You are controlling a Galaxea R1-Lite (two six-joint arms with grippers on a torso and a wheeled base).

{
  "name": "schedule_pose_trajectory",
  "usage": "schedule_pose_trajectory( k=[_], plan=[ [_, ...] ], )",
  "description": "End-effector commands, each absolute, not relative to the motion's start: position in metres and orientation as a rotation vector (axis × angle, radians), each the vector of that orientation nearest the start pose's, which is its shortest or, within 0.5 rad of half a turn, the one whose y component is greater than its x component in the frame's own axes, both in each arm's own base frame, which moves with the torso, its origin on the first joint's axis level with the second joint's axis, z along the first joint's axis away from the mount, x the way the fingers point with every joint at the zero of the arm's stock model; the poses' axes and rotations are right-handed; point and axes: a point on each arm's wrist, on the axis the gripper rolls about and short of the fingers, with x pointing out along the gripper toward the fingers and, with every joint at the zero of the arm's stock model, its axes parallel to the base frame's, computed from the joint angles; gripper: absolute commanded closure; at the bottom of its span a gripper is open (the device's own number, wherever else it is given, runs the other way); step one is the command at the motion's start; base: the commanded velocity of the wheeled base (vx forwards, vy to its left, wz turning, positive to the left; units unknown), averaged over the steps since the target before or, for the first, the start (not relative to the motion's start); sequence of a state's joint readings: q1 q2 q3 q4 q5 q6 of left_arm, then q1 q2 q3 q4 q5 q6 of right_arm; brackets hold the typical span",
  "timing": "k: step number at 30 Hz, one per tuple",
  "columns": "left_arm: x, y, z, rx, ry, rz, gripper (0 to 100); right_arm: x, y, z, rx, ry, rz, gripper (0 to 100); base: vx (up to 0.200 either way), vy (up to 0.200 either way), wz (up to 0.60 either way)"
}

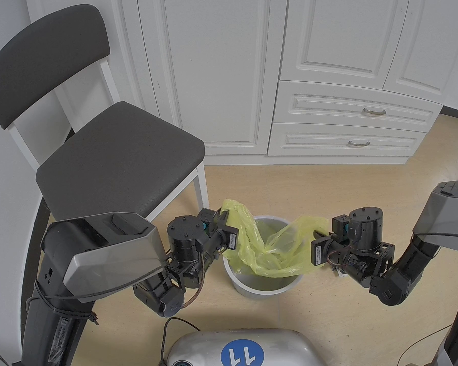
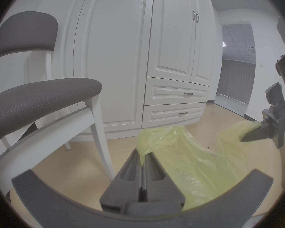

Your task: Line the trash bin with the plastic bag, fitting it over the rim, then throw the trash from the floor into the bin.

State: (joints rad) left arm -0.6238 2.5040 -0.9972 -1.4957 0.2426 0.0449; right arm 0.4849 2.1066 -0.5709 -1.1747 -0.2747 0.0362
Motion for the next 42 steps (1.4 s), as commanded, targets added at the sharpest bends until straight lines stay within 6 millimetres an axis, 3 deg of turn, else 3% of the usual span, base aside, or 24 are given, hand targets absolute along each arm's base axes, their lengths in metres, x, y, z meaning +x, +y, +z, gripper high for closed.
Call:
schedule_pose_trajectory(
  k=[1, 12, 25, 36, 40, 42],
  plan=[
    [0.360, -0.236, 0.007, 0.049, 0.003, -0.351, 100, 0.301, 0.133, 0.052, -0.121, 0.339, 0.160, 100, 0.000, 0.000, 0.00],
    [0.368, -0.224, -0.006, 0.011, 0.065, -0.318, 100, 0.307, 0.125, 0.037, -0.156, 0.411, 0.148, 100, 0.000, 0.000, 0.00],
    [0.366, -0.223, -0.032, -0.135, 0.299, -0.405, 100, 0.331, 0.149, -0.004, -0.007, 0.491, 0.196, 100, 0.000, 0.000, 0.00],
    [0.369, -0.208, -0.051, -0.130, 0.385, -0.413, 100, 0.339, 0.142, -0.010, 0.013, 0.497, 0.163, 100, 0.000, 0.000, 0.00],
    [0.363, -0.201, -0.047, -0.124, 0.403, -0.423, 100, 0.333, 0.137, -0.009, -0.030, 0.523, 0.161, 100, 0.000, 0.000, 0.00],
    [0.351, -0.194, -0.036, -0.126, 0.432, -0.490, 100, 0.327, 0.135, -0.004, -0.069, 0.550, 0.167, 100, 0.000, 0.000, 0.00]
  ],
)
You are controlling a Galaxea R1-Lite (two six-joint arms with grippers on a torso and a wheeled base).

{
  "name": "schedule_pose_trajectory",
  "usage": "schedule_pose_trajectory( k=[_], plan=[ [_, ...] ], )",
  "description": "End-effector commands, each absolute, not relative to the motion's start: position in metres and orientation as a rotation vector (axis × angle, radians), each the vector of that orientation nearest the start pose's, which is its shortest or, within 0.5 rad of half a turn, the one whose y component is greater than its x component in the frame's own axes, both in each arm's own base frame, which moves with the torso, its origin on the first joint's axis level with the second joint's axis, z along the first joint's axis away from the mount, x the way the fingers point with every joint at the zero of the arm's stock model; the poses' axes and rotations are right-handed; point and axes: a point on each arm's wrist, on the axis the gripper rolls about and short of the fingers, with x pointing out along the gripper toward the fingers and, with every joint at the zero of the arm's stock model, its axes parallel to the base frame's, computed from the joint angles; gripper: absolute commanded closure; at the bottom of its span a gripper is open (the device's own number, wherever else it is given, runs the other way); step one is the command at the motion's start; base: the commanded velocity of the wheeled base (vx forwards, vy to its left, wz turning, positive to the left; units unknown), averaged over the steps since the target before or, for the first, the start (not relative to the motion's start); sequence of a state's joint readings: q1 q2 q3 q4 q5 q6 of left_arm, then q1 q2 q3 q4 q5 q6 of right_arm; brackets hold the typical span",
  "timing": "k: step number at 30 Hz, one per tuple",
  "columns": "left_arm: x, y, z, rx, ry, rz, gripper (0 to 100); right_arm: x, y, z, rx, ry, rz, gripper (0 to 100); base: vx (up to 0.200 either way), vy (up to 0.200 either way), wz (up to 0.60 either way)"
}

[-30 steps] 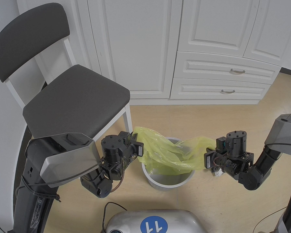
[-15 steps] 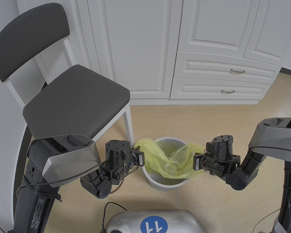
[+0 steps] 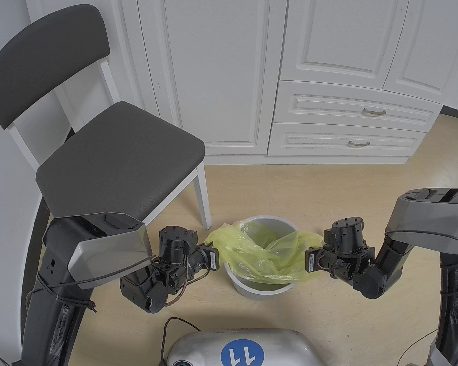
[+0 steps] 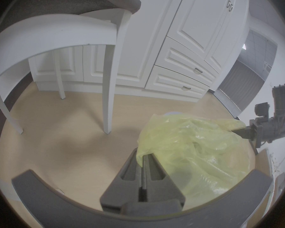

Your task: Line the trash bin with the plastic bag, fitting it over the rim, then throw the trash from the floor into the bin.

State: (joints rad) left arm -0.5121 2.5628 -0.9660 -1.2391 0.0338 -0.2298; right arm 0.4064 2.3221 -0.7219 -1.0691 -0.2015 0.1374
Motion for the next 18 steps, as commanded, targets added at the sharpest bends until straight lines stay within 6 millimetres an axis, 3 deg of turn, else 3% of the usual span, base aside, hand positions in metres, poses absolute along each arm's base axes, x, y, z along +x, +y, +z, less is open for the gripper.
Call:
schedule_pose_trajectory(
  k=[1, 3, 7, 18],
  plan=[
    [0.351, -0.194, -0.035, -0.126, 0.434, -0.496, 100, 0.327, 0.135, -0.004, -0.072, 0.553, 0.168, 100, 0.000, 0.000, 0.00],
    [0.336, -0.184, -0.032, -0.108, 0.493, -0.590, 100, 0.321, 0.132, -0.005, -0.099, 0.583, 0.169, 100, 0.000, 0.000, 0.00],
    [0.329, -0.169, -0.041, -0.032, 0.539, -0.666, 100, 0.314, 0.129, -0.009, -0.161, 0.611, 0.180, 100, 0.000, 0.000, 0.00],
    [0.322, -0.162, -0.063, -0.013, 0.620, -0.734, 100, 0.296, 0.116, -0.023, -0.317, 0.692, 0.214, 100, 0.000, 0.000, 0.00]
  ],
)
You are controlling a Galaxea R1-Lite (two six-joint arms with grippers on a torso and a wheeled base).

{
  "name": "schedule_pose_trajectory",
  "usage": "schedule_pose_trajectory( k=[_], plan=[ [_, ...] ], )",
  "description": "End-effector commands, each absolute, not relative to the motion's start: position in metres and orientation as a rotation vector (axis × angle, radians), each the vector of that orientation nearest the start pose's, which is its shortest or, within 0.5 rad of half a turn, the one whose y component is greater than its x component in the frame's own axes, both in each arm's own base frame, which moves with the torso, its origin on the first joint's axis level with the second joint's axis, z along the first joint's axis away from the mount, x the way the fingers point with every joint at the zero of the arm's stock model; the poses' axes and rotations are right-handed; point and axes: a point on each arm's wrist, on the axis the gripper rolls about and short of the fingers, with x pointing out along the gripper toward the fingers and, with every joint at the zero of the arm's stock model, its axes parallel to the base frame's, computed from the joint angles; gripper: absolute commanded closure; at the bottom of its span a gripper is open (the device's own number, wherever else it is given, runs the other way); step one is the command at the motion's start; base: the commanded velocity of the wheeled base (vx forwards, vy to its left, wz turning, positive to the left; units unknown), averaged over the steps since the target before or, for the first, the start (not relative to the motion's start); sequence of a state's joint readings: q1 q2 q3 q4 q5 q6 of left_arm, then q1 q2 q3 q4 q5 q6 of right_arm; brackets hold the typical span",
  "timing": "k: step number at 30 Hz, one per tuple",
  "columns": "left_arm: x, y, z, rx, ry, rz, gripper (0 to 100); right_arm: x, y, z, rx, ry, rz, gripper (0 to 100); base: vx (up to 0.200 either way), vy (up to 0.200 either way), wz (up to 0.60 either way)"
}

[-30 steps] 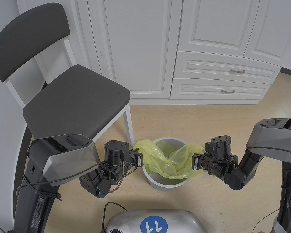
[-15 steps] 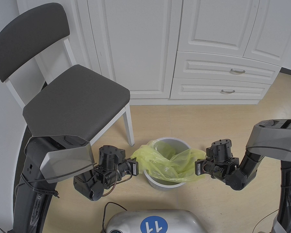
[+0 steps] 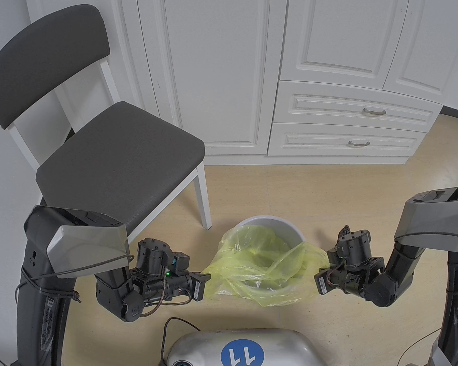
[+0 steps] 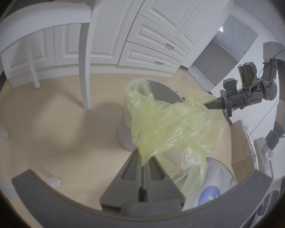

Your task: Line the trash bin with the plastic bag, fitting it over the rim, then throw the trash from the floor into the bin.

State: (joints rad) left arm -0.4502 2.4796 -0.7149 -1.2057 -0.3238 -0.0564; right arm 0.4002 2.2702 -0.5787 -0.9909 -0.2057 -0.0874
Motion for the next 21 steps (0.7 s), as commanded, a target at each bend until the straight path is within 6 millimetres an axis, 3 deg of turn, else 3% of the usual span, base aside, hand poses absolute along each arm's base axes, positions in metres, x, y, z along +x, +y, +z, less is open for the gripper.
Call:
schedule_pose_trajectory(
  k=[1, 6, 13, 21],
  plan=[
    [0.322, -0.162, -0.062, -0.012, 0.620, -0.735, 100, 0.295, 0.114, -0.022, -0.327, 0.693, 0.213, 100, 0.000, 0.000, 0.00],
    [0.322, -0.161, -0.062, -0.011, 0.619, -0.734, 100, 0.290, 0.107, -0.023, -0.369, 0.713, 0.214, 100, 0.000, 0.000, 0.00],
    [0.322, -0.156, -0.046, -0.017, 0.587, -0.731, 100, 0.285, 0.100, -0.017, -0.401, 0.711, 0.219, 100, 0.000, 0.000, 0.00],
    [0.324, -0.157, -0.062, -0.017, 0.618, -0.730, 100, 0.284, 0.108, -0.039, -0.423, 0.756, 0.249, 100, 0.000, 0.000, 0.00]
  ],
)
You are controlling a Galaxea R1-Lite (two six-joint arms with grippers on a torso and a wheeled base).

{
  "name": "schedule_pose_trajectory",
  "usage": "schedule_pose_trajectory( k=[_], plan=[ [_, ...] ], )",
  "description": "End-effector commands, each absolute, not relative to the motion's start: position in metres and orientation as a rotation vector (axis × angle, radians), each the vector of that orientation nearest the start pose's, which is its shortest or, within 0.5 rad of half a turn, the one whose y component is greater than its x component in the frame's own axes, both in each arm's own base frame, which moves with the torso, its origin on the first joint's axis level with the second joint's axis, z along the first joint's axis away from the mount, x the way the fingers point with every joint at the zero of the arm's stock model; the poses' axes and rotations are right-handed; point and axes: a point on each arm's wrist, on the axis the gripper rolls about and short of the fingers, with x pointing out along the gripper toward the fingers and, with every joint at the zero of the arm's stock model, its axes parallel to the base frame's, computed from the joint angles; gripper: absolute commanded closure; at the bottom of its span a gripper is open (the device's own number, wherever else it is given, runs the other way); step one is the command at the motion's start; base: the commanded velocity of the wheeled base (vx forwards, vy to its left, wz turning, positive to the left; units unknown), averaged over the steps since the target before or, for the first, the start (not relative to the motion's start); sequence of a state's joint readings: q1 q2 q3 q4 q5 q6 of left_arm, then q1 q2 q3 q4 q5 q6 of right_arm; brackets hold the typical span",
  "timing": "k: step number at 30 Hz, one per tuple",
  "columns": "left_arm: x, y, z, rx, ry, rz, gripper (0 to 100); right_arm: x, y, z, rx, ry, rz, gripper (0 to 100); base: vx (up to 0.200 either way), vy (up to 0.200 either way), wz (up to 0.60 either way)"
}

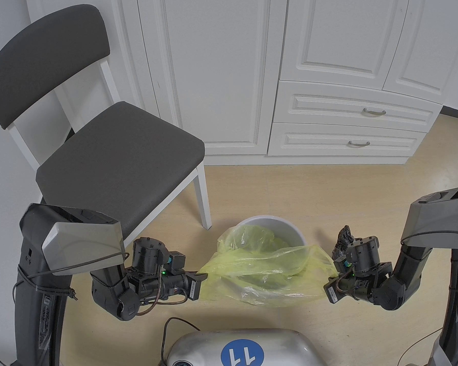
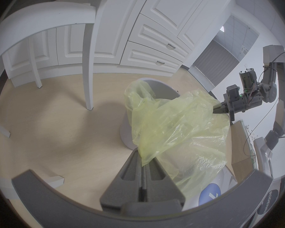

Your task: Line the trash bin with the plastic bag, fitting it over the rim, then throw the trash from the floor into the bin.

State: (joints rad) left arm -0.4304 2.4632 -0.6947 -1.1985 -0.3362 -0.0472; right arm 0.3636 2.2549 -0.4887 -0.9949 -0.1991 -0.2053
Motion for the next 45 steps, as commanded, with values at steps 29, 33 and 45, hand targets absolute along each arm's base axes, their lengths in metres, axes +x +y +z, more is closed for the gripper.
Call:
schedule_pose_trajectory(
  k=[29, 33, 45],
  plan=[
    [0.312, -0.155, -0.040, 0.035, 0.568, -0.757, 100, 0.268, 0.089, 0.002, -0.357, 0.676, 0.404, 0, 0.000, 0.000, 0.00],
    [0.310, -0.158, -0.039, 0.038, 0.571, -0.768, 100, 0.266, 0.089, 0.005, -0.357, 0.669, 0.408, 0, 0.000, 0.000, 0.00],
    [0.310, -0.158, -0.040, 0.039, 0.569, -0.768, 100, 0.269, 0.108, 0.015, -0.245, 0.547, 0.423, 0, 0.000, 0.000, 0.00]
  ],
)
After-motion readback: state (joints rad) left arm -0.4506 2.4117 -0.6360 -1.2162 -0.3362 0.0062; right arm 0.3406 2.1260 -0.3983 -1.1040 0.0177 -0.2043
